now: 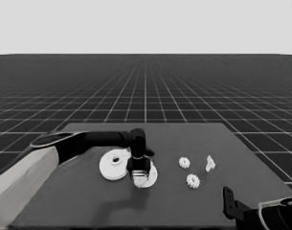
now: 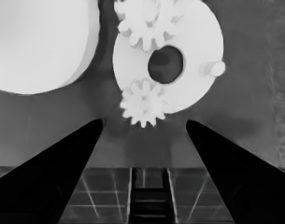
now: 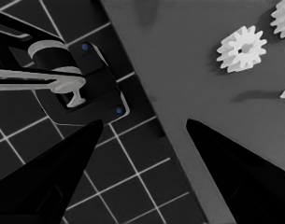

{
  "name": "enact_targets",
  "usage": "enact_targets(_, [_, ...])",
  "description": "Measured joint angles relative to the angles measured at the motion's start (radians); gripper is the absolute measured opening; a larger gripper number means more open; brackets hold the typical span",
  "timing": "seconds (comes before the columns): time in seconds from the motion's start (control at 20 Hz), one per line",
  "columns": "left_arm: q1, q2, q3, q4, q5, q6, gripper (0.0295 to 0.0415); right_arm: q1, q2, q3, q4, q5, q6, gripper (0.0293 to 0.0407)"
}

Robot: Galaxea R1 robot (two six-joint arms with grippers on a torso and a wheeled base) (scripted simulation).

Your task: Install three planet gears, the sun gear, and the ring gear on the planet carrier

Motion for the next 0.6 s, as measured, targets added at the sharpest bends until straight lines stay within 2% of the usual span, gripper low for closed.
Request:
enact_targets(0.15, [-0.052,-0.002,0.018,-0.05,0.003,-0.014,0.0385,0.0,0.0,0.0,0.0,0.0,0.0,0.0385])
enact_targets(0.4, [-0.064,-0.003,0.02,-0.063,0.003,-0.016,0.0385,0.0,0.0,0.0,0.0,0.0,0.0,0.0385])
enact_targets(0.45, [-0.17,-0.269,0.386,-0.014,-0.355,0.468,0.0408,0.0,0.0,0.0,0.0,0.0,0.0,0.0385])
enact_targets(0.5, [-0.276,-0.643,0.634,0.015,-0.574,0.967,0.041,0.0,0.0,0.0,0.0,0.0,0.0,0.0385])
enact_targets(0.55, [-0.336,-0.873,0.78,0.033,-0.702,1.339,0.0402,0.0,0.0,0.0,0.0,0.0,0.0,0.0385])
enact_targets(0.6, [-0.37,-1.003,0.868,0.042,-0.777,1.558,0.0394,0.0,0.0,0.0,0.0,0.0,0.0,0.0385])
